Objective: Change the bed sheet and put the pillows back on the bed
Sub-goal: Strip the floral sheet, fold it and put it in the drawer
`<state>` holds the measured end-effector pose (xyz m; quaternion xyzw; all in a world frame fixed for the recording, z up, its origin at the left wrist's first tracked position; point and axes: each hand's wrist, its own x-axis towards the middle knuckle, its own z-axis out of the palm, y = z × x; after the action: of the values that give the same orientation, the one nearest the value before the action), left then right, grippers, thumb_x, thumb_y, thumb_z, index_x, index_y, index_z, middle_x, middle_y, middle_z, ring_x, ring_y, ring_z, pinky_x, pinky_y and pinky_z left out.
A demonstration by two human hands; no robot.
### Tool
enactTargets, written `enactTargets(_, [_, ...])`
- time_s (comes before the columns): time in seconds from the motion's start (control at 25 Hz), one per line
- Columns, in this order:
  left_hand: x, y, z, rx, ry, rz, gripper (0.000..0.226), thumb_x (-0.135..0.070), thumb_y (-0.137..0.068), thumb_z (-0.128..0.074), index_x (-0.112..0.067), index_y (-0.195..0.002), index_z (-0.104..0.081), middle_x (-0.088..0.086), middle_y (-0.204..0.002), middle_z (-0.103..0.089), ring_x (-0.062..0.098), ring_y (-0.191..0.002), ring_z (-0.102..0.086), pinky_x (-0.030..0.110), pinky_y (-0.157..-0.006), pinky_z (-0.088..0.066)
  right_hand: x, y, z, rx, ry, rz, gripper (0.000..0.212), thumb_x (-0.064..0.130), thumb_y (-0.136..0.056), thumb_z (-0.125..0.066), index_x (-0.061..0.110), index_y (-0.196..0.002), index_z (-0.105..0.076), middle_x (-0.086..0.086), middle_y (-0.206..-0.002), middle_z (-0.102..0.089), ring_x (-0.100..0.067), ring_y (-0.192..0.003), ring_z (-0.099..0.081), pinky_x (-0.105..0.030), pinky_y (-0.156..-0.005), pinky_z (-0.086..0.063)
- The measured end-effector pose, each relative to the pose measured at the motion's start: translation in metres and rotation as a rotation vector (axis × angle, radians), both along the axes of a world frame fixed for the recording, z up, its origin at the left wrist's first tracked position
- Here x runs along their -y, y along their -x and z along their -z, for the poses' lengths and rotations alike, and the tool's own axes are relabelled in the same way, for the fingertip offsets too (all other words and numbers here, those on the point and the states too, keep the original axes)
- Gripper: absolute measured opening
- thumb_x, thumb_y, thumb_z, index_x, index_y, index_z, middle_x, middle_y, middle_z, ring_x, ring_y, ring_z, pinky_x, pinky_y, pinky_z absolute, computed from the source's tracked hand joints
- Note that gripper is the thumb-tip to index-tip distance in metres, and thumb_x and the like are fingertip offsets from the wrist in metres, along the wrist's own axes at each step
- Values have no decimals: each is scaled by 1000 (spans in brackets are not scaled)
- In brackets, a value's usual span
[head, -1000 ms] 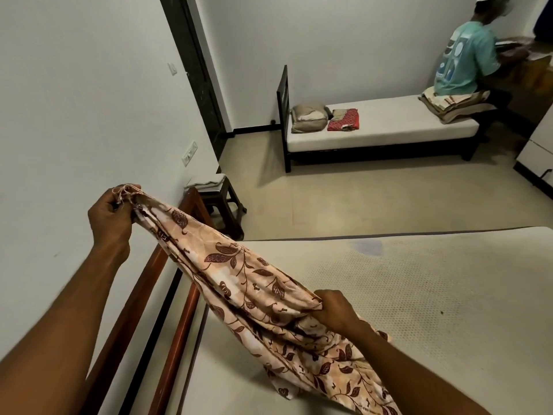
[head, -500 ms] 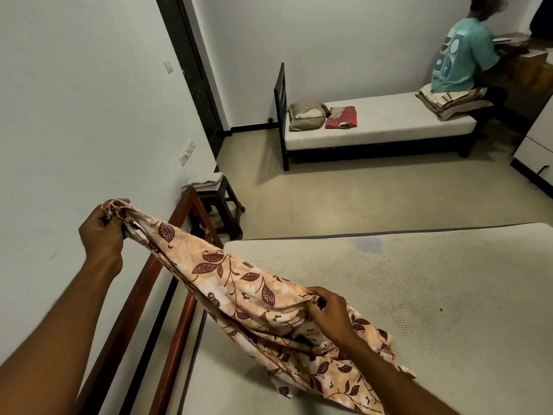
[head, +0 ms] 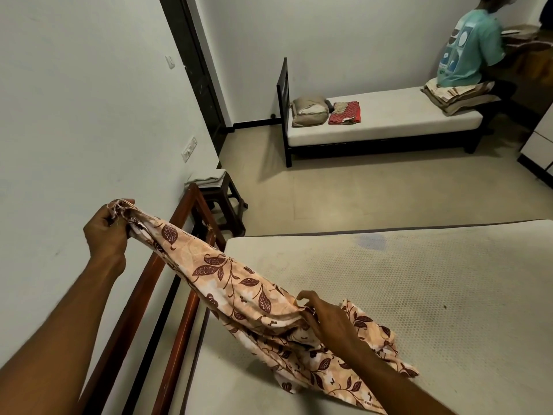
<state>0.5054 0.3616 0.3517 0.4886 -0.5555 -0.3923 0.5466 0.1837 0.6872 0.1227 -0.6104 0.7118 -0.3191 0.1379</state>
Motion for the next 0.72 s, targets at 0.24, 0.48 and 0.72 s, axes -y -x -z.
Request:
enactTargets(0.24, [-2,4,-5,40,15,37,36,-3,-101,-59,-32,-98,-78,-4,-107,-74,16,-100,-67,35,-81,-58,1,0,-2,-211,-154,-238,48,35,-100,-43,44,-147,-36,10,-124,-64,-11,-90,-64,-26,-71,-51])
enactTargets(0.48, [-1,7,2,88,12,55,40,-4,-101,-58,-36,-97,-79,-4,-109,-74,20,-103,-67,42,-87,-58,-5,-12,-9,-222,-189,-275,60,36,-96,-45,38,-153,-25,5,-111,-69,-21,-84,-64,-31,-63,-39])
enactTargets(0.72, [-3,5,9,92,-11,41,40,-4,-101,-59,-36,-95,-80,-5,-106,-74,20,-103,-67,44,-89,-59,-12,-15,-3,-251,-222,-337,45,47,-104,-35,47,-148,-31,4,-117,-69,-20,-96,-65,-35,-77,-49])
